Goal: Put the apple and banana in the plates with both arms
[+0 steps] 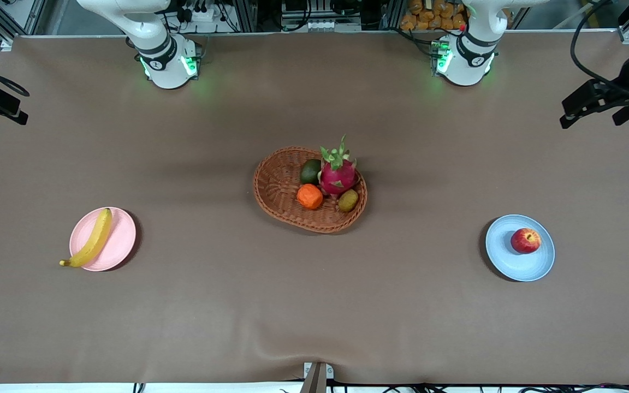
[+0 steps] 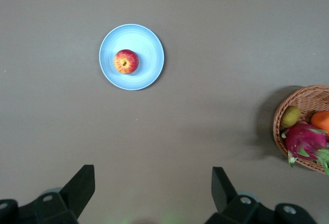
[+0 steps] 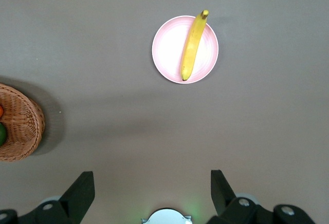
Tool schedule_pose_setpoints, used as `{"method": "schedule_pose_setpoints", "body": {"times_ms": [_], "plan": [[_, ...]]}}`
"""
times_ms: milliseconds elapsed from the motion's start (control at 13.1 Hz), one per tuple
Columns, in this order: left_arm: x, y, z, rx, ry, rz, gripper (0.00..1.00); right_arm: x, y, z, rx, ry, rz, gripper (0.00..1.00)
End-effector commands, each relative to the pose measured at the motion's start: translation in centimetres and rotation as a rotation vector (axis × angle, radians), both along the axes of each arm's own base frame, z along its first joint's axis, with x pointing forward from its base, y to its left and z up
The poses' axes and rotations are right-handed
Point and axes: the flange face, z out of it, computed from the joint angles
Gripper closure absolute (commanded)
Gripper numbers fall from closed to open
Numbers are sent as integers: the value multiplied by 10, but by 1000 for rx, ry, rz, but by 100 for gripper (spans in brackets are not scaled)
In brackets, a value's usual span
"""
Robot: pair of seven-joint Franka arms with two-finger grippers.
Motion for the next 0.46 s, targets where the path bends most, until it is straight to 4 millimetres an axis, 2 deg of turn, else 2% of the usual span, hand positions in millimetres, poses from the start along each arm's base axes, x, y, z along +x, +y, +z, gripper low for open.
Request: {"method": "schedule_pose_setpoints", "body": {"times_ms": [0,383], "plan": [[-18,-1,4,-2,6,-5,0,-4,-3,4,20,-1,-5,0],[-16,4,6,1,18,-2,0,-5,1,3,13,2,14,0]]}}
